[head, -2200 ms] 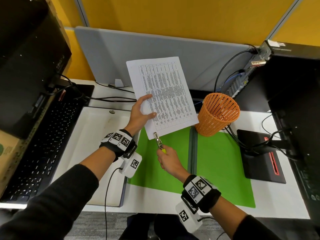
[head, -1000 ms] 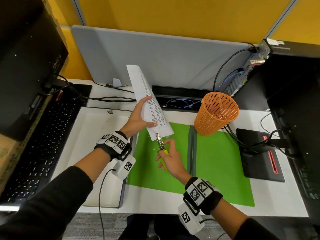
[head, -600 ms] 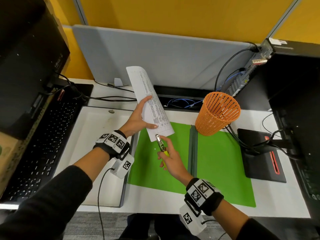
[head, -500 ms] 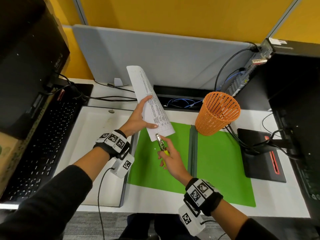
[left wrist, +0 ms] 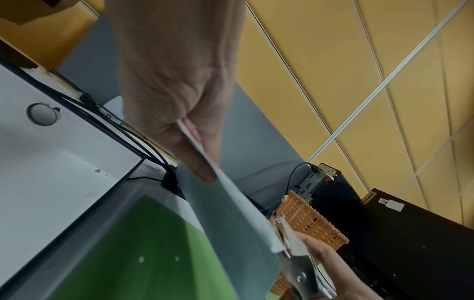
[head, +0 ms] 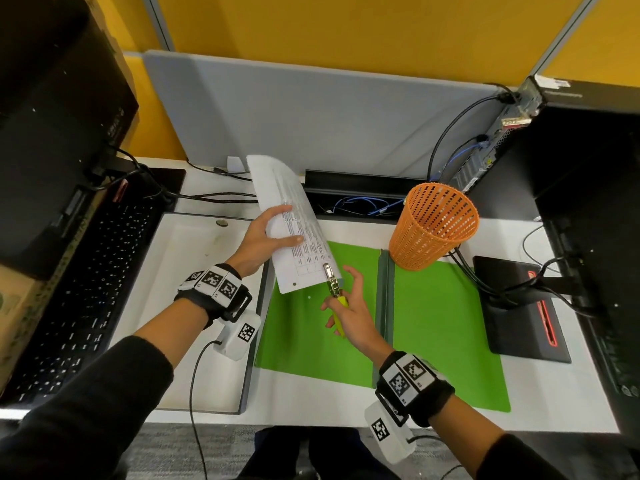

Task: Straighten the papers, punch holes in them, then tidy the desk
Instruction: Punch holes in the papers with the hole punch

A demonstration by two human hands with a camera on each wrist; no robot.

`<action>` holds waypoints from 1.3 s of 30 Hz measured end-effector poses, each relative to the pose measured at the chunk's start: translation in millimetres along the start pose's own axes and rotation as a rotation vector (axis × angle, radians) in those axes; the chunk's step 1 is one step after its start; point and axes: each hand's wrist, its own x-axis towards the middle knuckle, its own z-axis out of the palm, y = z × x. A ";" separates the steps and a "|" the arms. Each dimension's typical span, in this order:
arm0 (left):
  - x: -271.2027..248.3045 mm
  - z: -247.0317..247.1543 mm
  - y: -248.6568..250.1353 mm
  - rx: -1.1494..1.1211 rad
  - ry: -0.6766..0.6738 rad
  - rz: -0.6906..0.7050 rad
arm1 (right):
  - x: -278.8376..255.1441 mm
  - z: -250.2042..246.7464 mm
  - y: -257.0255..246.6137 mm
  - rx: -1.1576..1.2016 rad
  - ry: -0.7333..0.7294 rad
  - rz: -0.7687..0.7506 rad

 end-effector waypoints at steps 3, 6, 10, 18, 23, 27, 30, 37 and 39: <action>1.9 -5.8 -12.7 0.116 0.168 -0.169 | -1.1 0.9 3.6 -0.018 -0.026 0.012; 1.3 -9.3 -12.1 0.291 0.100 -0.240 | -5.3 4.1 9.5 -0.027 -0.051 0.035; -2.1 -10.7 -0.1 0.252 -0.023 0.195 | -9.2 8.8 14.5 0.049 0.025 -0.028; -9.4 -7.6 -6.5 0.206 0.076 0.353 | -2.7 6.9 18.7 0.095 0.099 -0.028; -9.0 -6.8 0.8 0.178 0.085 0.381 | 3.5 4.1 21.1 -0.064 0.075 0.005; -8.9 -5.3 3.4 0.164 0.080 0.391 | 5.3 3.1 17.1 -0.068 0.063 0.012; -7.6 -4.3 4.0 0.160 0.076 0.407 | 5.8 3.3 16.1 -0.051 0.044 0.025; -5.4 -1.8 5.6 0.172 0.069 0.413 | 5.7 3.9 16.8 -0.017 0.027 0.052; -4.7 -1.8 5.3 0.166 0.069 0.409 | 6.6 4.1 17.3 -0.016 0.026 0.055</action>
